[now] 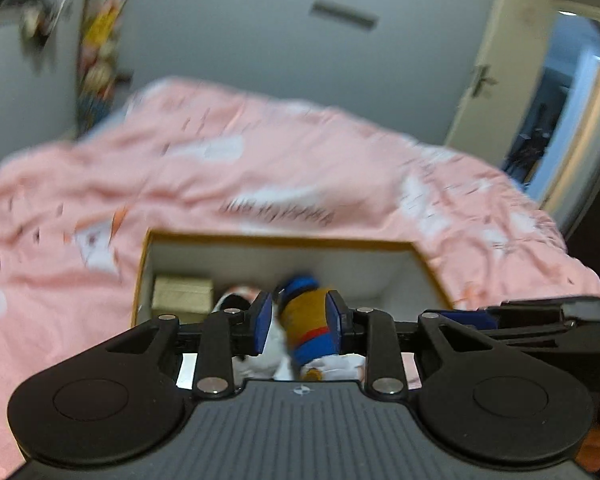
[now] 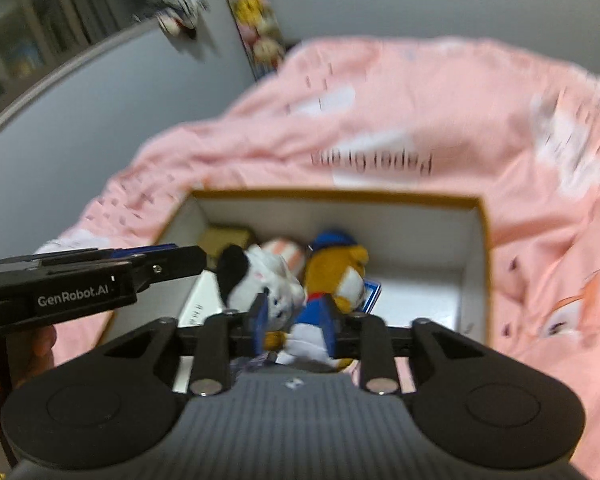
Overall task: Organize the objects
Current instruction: 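Grasp the crocheted orange with the left tool while the right tool grasps the yellow toy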
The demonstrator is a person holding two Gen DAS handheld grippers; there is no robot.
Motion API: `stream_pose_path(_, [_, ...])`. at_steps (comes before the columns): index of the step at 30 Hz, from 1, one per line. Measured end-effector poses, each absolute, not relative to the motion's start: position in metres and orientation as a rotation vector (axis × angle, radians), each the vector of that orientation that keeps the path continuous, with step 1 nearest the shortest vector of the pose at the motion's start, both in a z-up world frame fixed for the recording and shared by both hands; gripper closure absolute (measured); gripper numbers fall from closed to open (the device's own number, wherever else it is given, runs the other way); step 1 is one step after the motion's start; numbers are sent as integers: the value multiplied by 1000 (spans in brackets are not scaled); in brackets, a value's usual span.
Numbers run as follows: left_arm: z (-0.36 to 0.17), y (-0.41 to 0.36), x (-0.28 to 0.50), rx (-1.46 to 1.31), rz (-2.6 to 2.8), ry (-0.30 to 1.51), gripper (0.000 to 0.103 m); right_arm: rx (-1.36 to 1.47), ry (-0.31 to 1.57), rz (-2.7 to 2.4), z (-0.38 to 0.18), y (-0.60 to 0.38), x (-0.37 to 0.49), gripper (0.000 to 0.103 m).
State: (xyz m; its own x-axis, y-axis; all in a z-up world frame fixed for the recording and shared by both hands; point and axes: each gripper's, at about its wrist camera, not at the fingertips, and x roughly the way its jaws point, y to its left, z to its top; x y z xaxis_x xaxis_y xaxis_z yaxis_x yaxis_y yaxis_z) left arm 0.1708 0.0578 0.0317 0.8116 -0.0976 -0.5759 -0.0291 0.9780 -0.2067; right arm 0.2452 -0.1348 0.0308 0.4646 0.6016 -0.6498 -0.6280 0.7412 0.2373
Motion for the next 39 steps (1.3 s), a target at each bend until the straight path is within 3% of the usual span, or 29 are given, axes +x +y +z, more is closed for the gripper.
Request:
stream_pose_path(6, [36, 12, 126, -164, -167, 581, 63, -52, 677, 691, 46, -188, 182, 58])
stream_pose_path(12, [6, -30, 109, -90, -325, 662, 58, -77, 636, 611, 16, -228, 145, 48])
stream_pose_path(16, [-33, -49, 118, -29, -346, 783, 59, -127, 650, 555, -13, -239, 139, 54])
stream_pose_path(18, [-51, -56, 123, -15, -342, 843, 63, -144, 684, 516, -23, -244, 143, 71])
stream_pose_path(19, [-58, -59, 121, -8, -347, 866, 63, -139, 714, 499, -28, -247, 146, 72])
stream_pose_path(23, [-81, -80, 128, 60, -326, 927, 61, -66, 777, 498, -41, -260, 155, 71])
stream_pose_path(27, [-92, -91, 134, 113, -290, 915, 47, -42, 809, 501, -51, -263, 159, 71])
stream_pose_path(35, [-111, -99, 138, 90, -288, 963, 43, -23, 851, 520, -62, -261, 167, 71])
stream_pose_path(39, [-115, -92, 139, 41, -285, 971, 49, -34, 833, 546, -60, -257, 164, 71])
